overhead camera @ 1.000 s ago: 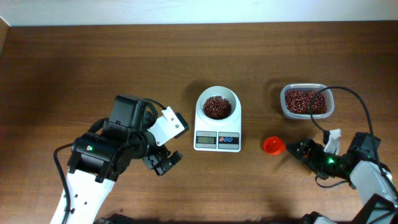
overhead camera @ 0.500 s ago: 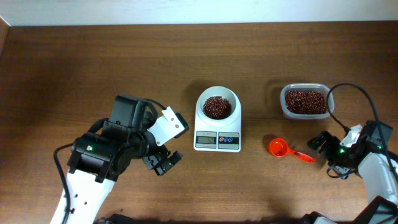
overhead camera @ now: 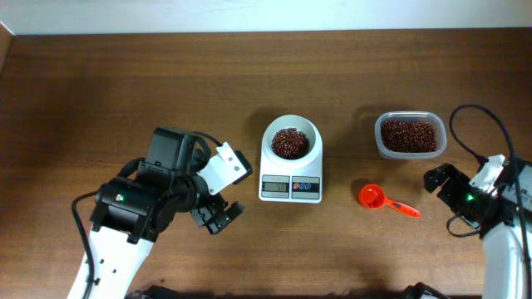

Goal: Scoop and weigh 50g on scale

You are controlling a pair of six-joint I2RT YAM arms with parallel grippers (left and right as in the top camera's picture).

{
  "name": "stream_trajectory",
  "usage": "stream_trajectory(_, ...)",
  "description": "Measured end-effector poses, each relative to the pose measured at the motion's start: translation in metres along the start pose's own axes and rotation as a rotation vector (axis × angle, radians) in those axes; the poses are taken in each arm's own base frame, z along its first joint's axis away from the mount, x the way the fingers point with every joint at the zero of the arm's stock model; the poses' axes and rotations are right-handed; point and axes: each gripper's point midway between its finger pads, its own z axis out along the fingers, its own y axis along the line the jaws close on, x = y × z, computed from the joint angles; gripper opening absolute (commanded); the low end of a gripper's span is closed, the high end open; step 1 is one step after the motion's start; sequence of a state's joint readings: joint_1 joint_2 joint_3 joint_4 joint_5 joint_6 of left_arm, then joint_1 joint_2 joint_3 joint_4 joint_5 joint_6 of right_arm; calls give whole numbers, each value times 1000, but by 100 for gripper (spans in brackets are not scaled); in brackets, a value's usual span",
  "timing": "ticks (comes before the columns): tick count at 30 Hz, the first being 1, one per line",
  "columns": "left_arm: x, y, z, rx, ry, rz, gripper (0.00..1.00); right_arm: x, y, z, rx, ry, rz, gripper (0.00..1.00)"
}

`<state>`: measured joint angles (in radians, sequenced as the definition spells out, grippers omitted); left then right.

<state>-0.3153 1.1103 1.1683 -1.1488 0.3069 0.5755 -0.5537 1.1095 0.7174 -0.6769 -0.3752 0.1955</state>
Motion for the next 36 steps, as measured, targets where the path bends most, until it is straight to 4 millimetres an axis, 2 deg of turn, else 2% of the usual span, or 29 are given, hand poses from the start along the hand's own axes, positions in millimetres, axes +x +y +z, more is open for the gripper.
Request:
stream_trajectory(2,0,0,0,0,0,0,99,-3,17,-11,-78,-35,-43,99)
stream_trajectory(4,0,0,0,0,1,0,99,-3,46,-29,-217,-80,-125,99)
stream_trajectory(7,0,0,0,0,0,0,99,2,74,-49,-357,-110,-211,99)
stream_trajectory(11,0,0,0,0,0,0,99,16,95,-74,-463,-135,-273,98)
stream_trajectory(14,0,0,0,0,0,0,99,26,100,-81,-491,-118,-274,99)
stream_trajectory(20,0,0,0,0,0,0,99,29,99,-78,-499,-93,-260,99)
stream_trajectory(28,0,0,0,0,0,0,99,30,93,-61,-494,-19,-208,99)
stream_trajectory(36,0,0,0,0,0,0,99,35,81,-34,-480,107,-125,99)
